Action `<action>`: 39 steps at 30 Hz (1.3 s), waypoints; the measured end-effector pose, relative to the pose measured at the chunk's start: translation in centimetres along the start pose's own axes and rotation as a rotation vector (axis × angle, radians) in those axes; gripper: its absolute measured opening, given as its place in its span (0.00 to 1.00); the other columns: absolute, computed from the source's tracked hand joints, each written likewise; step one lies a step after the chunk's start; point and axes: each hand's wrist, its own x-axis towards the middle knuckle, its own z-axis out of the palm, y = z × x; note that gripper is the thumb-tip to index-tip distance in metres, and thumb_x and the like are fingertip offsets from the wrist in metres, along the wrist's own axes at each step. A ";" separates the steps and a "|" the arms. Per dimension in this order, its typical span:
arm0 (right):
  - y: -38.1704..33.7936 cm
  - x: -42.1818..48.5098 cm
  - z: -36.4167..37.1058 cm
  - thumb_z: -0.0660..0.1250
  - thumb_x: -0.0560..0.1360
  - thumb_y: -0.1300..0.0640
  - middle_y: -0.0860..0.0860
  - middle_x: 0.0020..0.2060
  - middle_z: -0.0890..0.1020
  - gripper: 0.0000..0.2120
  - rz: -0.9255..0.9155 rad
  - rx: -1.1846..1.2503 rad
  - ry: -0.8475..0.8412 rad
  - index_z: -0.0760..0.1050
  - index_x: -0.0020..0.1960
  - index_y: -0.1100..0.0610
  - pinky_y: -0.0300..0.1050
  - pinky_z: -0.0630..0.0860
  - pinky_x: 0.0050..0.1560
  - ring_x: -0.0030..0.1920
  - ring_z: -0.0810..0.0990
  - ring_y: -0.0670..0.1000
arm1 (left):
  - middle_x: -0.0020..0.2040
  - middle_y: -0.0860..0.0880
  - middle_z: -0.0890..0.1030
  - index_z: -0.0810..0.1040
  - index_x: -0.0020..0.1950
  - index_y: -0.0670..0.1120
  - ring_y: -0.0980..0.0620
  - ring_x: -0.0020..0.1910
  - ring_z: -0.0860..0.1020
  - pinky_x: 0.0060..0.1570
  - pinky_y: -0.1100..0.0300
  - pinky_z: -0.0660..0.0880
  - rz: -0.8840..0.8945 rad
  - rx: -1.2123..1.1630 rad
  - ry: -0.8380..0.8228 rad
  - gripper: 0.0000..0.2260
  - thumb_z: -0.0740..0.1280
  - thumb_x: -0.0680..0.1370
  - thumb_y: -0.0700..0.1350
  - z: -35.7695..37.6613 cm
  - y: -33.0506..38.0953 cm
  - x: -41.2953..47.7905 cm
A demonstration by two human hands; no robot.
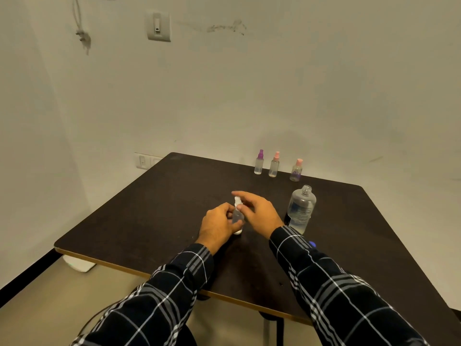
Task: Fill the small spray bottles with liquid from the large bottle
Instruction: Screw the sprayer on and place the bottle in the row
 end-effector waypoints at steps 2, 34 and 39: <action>0.3 0.1 0.3 0.66 0.79 0.61 0.43 0.54 0.81 0.16 0.026 0.009 0.056 0.79 0.61 0.45 0.34 0.75 0.55 0.53 0.78 0.40 | 0.46 0.57 0.83 0.79 0.55 0.54 0.59 0.47 0.82 0.54 0.55 0.80 0.003 0.000 0.007 0.12 0.76 0.74 0.51 0.1 0.0 0.0; 0.1 0.5 1.3 0.67 0.79 0.59 0.48 0.53 0.83 0.11 0.165 -0.078 0.109 0.79 0.60 0.50 0.44 0.77 0.58 0.54 0.80 0.47 | 0.45 0.56 0.83 0.78 0.52 0.55 0.60 0.46 0.81 0.52 0.56 0.81 0.010 -0.005 -0.015 0.10 0.75 0.75 0.52 -0.2 0.0 0.3; 0.4 1.5 -0.6 0.67 0.79 0.59 0.49 0.56 0.83 0.12 0.161 -0.063 -0.063 0.80 0.61 0.50 0.45 0.77 0.59 0.56 0.80 0.48 | 0.47 0.57 0.83 0.78 0.54 0.55 0.60 0.48 0.81 0.54 0.56 0.80 0.013 -0.029 -0.029 0.12 0.77 0.73 0.51 -0.2 0.0 0.2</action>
